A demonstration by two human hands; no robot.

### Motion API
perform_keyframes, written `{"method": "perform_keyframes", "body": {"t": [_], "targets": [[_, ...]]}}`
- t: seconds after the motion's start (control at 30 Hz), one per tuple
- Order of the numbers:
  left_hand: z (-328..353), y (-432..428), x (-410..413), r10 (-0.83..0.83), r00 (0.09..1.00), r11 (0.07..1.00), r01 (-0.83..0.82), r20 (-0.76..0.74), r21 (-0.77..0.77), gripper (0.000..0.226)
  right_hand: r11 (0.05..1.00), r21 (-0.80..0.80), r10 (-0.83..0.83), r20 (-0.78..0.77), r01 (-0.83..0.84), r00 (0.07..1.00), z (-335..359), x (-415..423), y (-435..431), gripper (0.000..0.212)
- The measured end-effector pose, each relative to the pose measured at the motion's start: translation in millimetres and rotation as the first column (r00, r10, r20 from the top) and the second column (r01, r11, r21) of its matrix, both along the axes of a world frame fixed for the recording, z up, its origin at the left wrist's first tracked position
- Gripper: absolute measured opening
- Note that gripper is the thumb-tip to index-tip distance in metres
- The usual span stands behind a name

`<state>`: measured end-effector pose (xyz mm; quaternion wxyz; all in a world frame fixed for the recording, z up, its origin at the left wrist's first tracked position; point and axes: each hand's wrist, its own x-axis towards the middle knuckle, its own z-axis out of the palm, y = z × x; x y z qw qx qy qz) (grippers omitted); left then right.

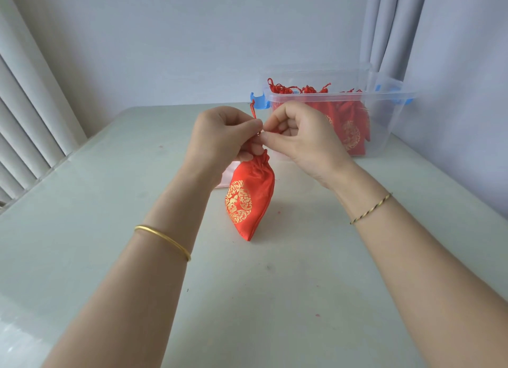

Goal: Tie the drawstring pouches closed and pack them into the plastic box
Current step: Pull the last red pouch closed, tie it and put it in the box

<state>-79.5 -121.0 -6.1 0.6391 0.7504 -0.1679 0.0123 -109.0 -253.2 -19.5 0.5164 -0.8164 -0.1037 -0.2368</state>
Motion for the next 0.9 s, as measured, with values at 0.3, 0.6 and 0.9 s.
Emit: {"method": "perform_keyframes", "body": {"t": [0.3, 0.6, 0.9], "targets": [[1, 2, 0, 0.025, 0.999, 0.999, -0.026, -0.042, -0.019, 0.011, 0.951, -0.285, -0.083, 0.149, 0.123, 0.985, 0, -1, 2, 0.007], [5, 11, 5, 0.128, 0.992, 0.989, -0.127, 0.008, -0.077, 0.008, 0.985, -0.130, -0.115, -0.020, 0.112, 0.993, 0, 1, -3, 0.014], [15, 2, -11, -0.012, 0.926, 0.947, -0.111, 0.377, 0.303, 0.019, 0.759, 0.651, 0.250, -0.338, 0.033, 0.907, 6, 2, -9, 0.027]]}}
